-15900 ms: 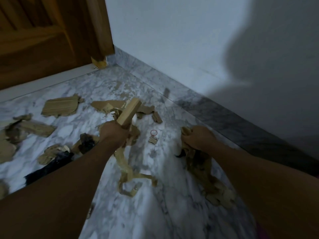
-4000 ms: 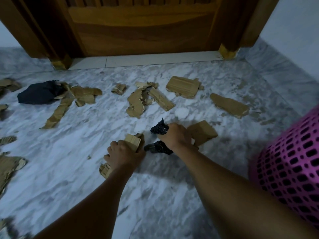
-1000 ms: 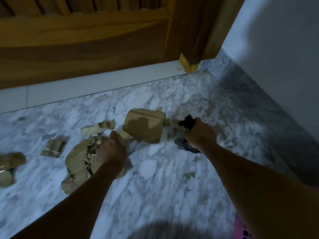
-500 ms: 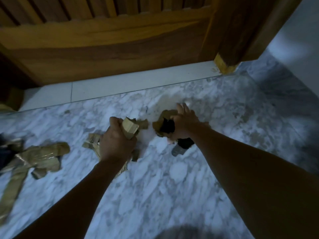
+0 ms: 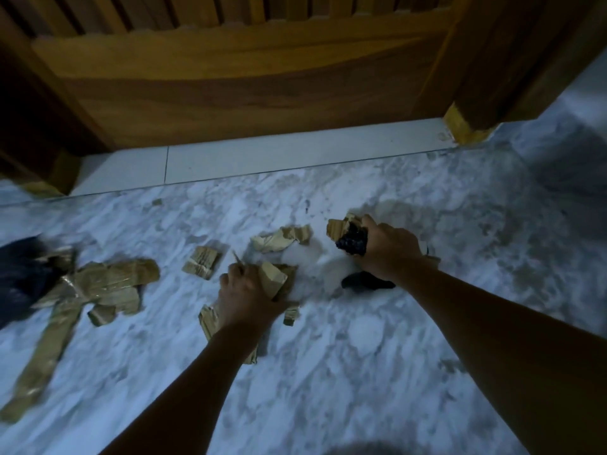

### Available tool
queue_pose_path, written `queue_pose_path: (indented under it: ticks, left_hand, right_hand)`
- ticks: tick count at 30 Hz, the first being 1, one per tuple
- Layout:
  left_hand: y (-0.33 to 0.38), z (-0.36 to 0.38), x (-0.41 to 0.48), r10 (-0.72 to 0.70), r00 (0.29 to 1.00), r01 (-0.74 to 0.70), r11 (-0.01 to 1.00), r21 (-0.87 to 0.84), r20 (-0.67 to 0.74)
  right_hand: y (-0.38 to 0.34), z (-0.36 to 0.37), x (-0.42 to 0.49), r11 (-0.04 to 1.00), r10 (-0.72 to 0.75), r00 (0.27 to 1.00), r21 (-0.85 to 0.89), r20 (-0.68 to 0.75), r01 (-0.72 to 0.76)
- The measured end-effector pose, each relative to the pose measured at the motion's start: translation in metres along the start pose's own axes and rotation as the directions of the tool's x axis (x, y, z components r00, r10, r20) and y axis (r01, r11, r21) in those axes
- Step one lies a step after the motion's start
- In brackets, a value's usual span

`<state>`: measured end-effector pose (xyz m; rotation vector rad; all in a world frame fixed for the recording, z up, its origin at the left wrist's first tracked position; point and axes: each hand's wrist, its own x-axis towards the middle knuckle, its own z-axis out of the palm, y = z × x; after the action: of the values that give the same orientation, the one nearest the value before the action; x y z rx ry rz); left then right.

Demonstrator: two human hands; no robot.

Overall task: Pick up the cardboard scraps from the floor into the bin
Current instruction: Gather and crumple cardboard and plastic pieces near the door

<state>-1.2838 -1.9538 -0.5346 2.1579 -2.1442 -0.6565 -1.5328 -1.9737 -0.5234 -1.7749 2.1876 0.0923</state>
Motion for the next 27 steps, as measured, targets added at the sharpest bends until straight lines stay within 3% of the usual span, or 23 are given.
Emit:
queue_pose_path:
  ticks: [3, 6, 9, 12, 14, 16, 20, 22, 24, 27]
  left_hand:
    - [0.006, 0.003, 0.003, 0.027, 0.999, -0.026, 0.999, 0.041, -0.024]
    - [0.004, 0.001, 0.006, 0.003, 1.000, -0.006, 0.997, -0.077, -0.027]
    - [-0.010, -0.006, -0.002, -0.015, 0.999, 0.008, 0.978, -0.208, -0.029]
    - [-0.033, -0.017, -0.004, -0.038, 0.992, 0.004, 0.963, -0.271, -0.120]
    - [-0.047, -0.023, 0.004, -0.014, 0.977, -0.040, 0.969, -0.245, -0.214]
    - [-0.055, -0.028, 0.014, 0.001, 0.976, -0.045, 0.979, -0.201, -0.216]
    - [-0.065, -0.025, 0.039, 0.076, 0.996, -0.080, 0.994, -0.070, -0.056]
    - [-0.067, -0.024, 0.048, 0.048, 0.998, -0.049, 0.998, 0.026, 0.038]
    - [-0.064, -0.025, 0.052, -0.006, 0.996, -0.001, 0.997, 0.073, 0.087]
    - [-0.058, -0.027, 0.050, -0.001, 0.999, -0.002, 0.994, 0.109, 0.032]
  right_hand:
    - [-0.013, -0.010, 0.001, 0.994, -0.037, 0.999, 0.103, -0.035, 0.040]
    - [-0.043, -0.023, 0.010, 0.976, -0.115, 0.993, 0.186, -0.006, 0.114]
    - [-0.072, -0.030, 0.026, 0.966, -0.212, 0.976, 0.159, 0.042, 0.203]
    - [-0.095, -0.026, 0.034, 0.946, -0.310, 0.944, 0.132, 0.113, 0.295]
    - [-0.106, -0.016, 0.036, 0.934, -0.355, 0.919, 0.103, 0.171, 0.341]
    - [-0.112, -0.004, 0.035, 0.924, -0.376, 0.900, 0.016, 0.220, 0.382]
    - [-0.115, 0.011, 0.029, 0.890, -0.446, 0.894, -0.122, -0.041, 0.439]
    - [-0.116, 0.013, 0.026, 0.888, -0.448, 0.889, -0.165, -0.095, 0.430]
    - [-0.114, 0.015, 0.025, 0.917, -0.389, 0.919, -0.120, -0.060, 0.380]
    - [-0.105, 0.005, 0.021, 0.964, -0.251, 0.968, 0.092, 0.023, 0.248]
